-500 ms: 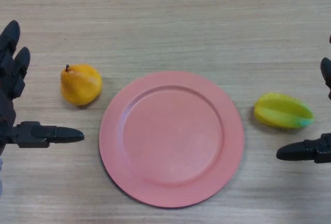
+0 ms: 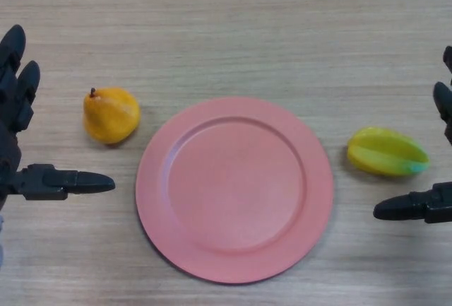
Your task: Pick up the yellow starfruit and place it on the plate
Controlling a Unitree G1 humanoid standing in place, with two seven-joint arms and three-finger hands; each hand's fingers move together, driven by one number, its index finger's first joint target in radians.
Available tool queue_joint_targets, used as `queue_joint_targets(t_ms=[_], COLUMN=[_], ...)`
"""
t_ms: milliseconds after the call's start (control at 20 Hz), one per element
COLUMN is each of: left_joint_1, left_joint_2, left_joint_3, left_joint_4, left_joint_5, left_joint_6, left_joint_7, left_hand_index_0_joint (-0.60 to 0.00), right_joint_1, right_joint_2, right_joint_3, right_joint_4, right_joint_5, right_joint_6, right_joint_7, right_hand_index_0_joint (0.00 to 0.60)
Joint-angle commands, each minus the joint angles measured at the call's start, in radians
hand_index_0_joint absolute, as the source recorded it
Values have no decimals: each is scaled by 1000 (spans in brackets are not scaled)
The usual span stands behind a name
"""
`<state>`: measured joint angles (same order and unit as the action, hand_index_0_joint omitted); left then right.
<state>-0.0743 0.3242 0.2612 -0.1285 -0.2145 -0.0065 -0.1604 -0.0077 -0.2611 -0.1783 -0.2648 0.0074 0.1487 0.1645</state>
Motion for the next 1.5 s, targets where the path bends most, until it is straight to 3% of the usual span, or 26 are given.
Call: queue_joint_targets(t_ms=[50,350,700,750,800,850,900,950,1000,1250,1500], left_joint_1=[-29,-31,-34,-34,-34,-30,-27,-19,-18,-17,-14], left_joint_2=[59,49,54,54,54,53,51,49,48,56,58], left_joint_3=[77,63,74,75,74,74,74,77,78,94,88], left_joint_4=[-35,-45,-36,-35,-33,-31,-28,-21,-19,-12,-20], left_joint_5=[-22,-16,-33,-34,-35,-38,-40,-40,-42,-34,-34], left_joint_6=[-161,-158,-181,-182,-181,-184,-188,-201,-205,-218,-203], left_joint_7=[30,42,38,38,38,38,39,39,38,48,43], left_hand_index_0_joint=[0,0,0,0,0,0,0,0,0,0,0], right_joint_1=[-60,-190,-311,-316,-321,-342,-362,-411,-420,-419,-383], right_joint_2=[-54,-106,-111,-110,-110,-113,-118,-158,-170,-155,-106], right_joint_3=[-33,3,65,68,71,84,94,127,135,122,110], right_joint_4=[5,322,619,631,642,696,745,876,899,853,619], right_joint_5=[-30,-149,-240,-243,-247,-293,-342,-574,-641,-647,-523], right_joint_6=[-199,-402,-545,-546,-547,-567,-588,-642,-647,-569,-434], right_joint_7=[-32,-61,-111,-112,-113,-136,-162,-288,-327,-372,-266], right_hand_index_0_joint=[0,0,0,152,251,402,501,600,600,600,600])
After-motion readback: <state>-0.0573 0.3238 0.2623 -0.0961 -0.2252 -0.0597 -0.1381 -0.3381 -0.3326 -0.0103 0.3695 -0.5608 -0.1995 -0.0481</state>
